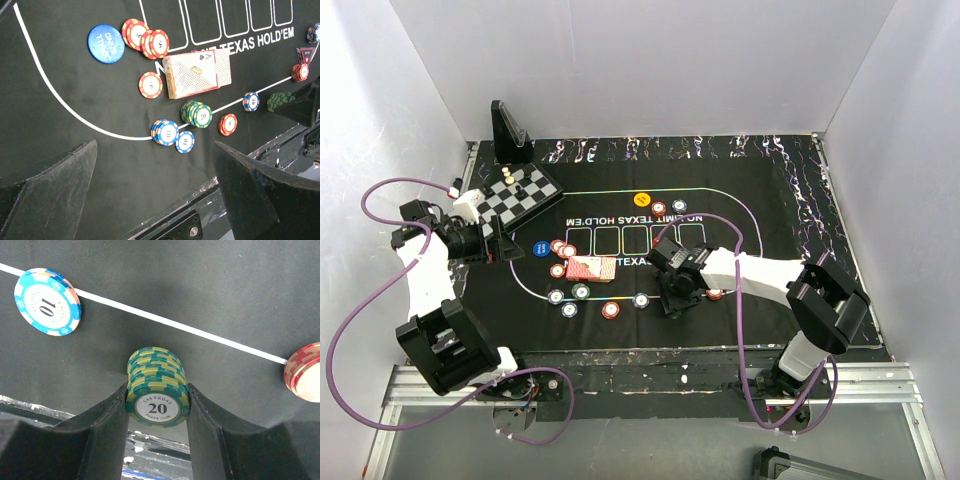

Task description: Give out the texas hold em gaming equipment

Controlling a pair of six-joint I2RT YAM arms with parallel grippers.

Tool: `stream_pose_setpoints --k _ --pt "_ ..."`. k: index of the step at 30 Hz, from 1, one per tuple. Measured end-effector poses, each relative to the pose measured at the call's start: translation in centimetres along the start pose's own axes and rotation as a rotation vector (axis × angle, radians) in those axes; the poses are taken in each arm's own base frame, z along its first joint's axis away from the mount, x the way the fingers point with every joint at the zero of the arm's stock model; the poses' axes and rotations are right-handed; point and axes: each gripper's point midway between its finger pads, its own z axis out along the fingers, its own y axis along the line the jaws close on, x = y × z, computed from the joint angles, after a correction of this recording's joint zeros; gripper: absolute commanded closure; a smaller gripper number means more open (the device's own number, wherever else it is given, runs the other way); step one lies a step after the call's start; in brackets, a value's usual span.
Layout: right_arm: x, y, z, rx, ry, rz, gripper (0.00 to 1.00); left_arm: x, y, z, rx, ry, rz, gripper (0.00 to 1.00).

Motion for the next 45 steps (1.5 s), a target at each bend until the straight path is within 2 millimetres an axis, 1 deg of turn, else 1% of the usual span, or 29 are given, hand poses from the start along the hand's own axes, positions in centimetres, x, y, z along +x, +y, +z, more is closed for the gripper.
stream_pose_setpoints --k 2,3,9,12,14,18,21,23,26,27,28,30,31,33,34,36,39,42,45 --pt "0.0 0.0 0.0 0.001 0.001 -0.001 0.68 0.0 0.0 0.0 0.000 0.000 0.000 0.00" --pt "0.0 -0.1 0.0 0.002 0.001 -0.001 0.71 0.0 0.0 0.0 0.000 0.000 0.000 0.00" --pt "0.1 -0.2 -0.2 0.009 0.005 -0.002 0.89 0.0 0.0 0.0 -0.002 0.001 0.000 0.00" --pt "0.0 -0.2 -0.8 0.007 0.002 -0.002 0.96 0.0 0.1 0.0 -0.003 0.001 0.000 0.00" --pt "-0.4 0.1 -1.4 -0.003 -0.014 -0.003 0.98 0.0 0.1 0.0 -0.003 0.001 0.001 0.00" --pt "-1.8 0.7 -2.9 -0.026 -0.053 -0.004 0.99 0.0 0.1 0.0 -0.003 0.001 0.000 0.00" --pt "-3.5 0.8 -4.1 -0.032 -0.089 -0.005 0.99 0.0 0.1 0.0 -0.003 0.002 0.000 0.00" --pt "-5.0 0.3 -4.9 -0.028 -0.116 0.007 0.99 0.0 0.1 0.0 -0.003 0.002 0.000 0.00" --pt "-8.1 -1.3 -6.1 -0.011 -0.165 0.043 0.99 0.0 0.0 0.0 -0.003 0.001 0.000 0.00" --pt "-9.5 -2.0 -6.4 -0.001 -0.180 0.060 0.99 0.0 0.0 0.0 -0.003 0.001 0.000 0.00" --pt "-11.2 -2.9 -6.6 0.010 -0.202 0.083 0.99 0.0 0.0 0.0 -0.003 0.001 -0.001 0.00" --pt "-14.4 -4.8 -6.7 0.036 -0.236 0.127 0.99 0.0 0.0 0.0 -0.003 0.001 0.000 0.00" --pt "-15.6 -5.7 -6.6 0.047 -0.245 0.146 0.99 0.0 0.1 0.0 -0.003 0.001 0.000 0.00" --pt "-18.6 -7.9 -5.9 0.077 -0.262 0.193 0.99 0.0 0.1 0.0 -0.003 0.000 0.000 0.00" --pt "-19.6 -8.8 -5.5 0.090 -0.265 0.211 0.99 0.0 0.1 0.0 -0.003 0.000 0.001 0.00" --pt "-22.1 -11.1 -4.2 0.121 -0.270 0.259 0.99 0.0 0.0 0.0 -0.003 0.000 0.001 0.00" --pt "-24.4 -13.8 -2.0 0.157 -0.261 0.308 0.99 -0.1 0.1 -0.1 -0.004 -0.001 0.004 0.00" --pt "-25.7 -15.7 0.2 0.184 -0.237 0.339 0.99 -0.1 0.1 -0.1 -0.004 -0.001 0.010 0.00" --pt "-26.2 -17.1 2.5 0.198 -0.207 0.361 0.99 -0.1 0.1 0.0 -0.004 0.000 0.013 0.00"
